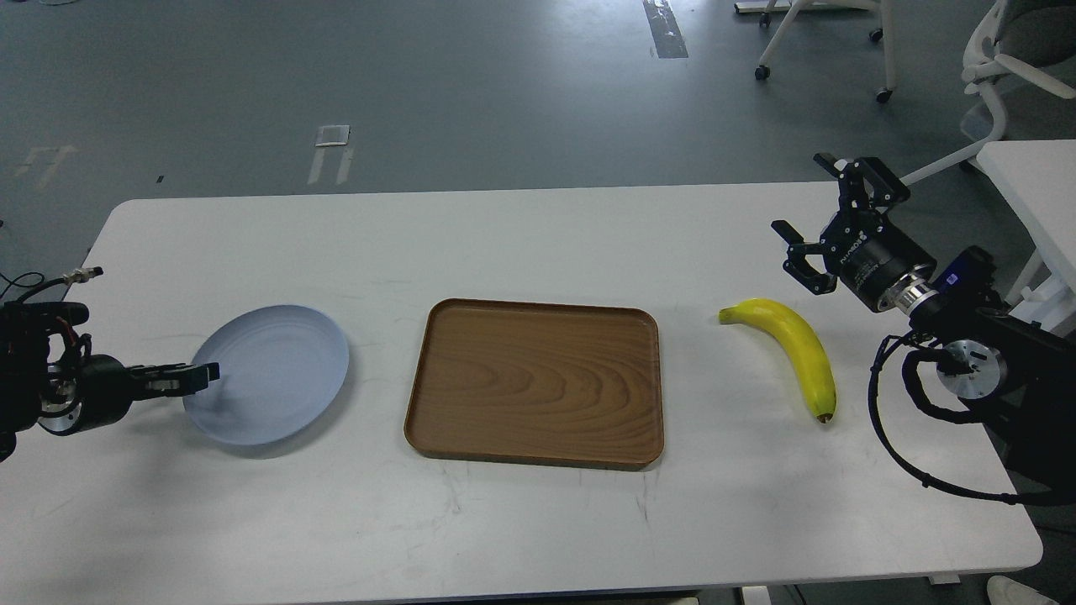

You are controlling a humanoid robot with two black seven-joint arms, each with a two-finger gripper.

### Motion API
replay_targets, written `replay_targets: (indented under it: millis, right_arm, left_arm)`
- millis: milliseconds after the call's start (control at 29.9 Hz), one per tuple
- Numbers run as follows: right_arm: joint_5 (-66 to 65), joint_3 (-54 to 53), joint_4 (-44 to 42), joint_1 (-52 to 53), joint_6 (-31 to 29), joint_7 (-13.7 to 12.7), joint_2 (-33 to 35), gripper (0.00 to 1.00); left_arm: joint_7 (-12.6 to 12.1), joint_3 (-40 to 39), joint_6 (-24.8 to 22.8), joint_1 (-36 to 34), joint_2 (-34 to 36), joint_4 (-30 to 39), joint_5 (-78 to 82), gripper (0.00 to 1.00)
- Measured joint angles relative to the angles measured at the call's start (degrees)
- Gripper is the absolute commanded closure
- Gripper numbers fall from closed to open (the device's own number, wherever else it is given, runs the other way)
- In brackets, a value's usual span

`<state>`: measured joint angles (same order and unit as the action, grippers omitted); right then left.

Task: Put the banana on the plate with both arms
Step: 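Lift the plate with the left gripper and carry it over the tray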

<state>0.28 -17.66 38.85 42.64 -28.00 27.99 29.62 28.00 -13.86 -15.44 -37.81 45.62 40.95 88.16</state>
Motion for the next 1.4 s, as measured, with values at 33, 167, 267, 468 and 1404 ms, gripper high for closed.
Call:
replay_targets:
  millis: [33, 167, 267, 468, 1404]
  right_arm:
    - [0.0, 0.0, 0.0, 0.0, 0.0, 0.0, 0.0, 0.00]
    - [0.0, 0.0, 0.0, -0.1, 0.0, 0.0, -0.1, 0.00]
    - [0.0, 0.0, 0.0, -0.1, 0.0, 0.0, -0.1, 0.00]
    - [-0.1, 0.0, 0.0, -0.1, 0.0, 0.0, 0.0, 0.00]
    - [0.0, -0.4, 0.0, 3.0, 0.0, 0.0, 2.1, 0.00]
  left_arm:
    - [0.0, 0.0, 0.0, 0.0, 0.0, 0.0, -0.4, 1.00]
    - [0.0, 0.2, 0.1, 0.0, 0.0, 0.0, -0.8, 1.00]
    - [0.0, 0.4, 0.5, 0.0, 0.0, 0.0, -0.9, 1.00]
    - [0.0, 0.5, 2.2, -0.6, 0.3, 0.6, -0.9, 1.00]
    - [-1.4, 7.1, -9.4, -22.3, -14.7, 15.2, 3.1, 1.00]
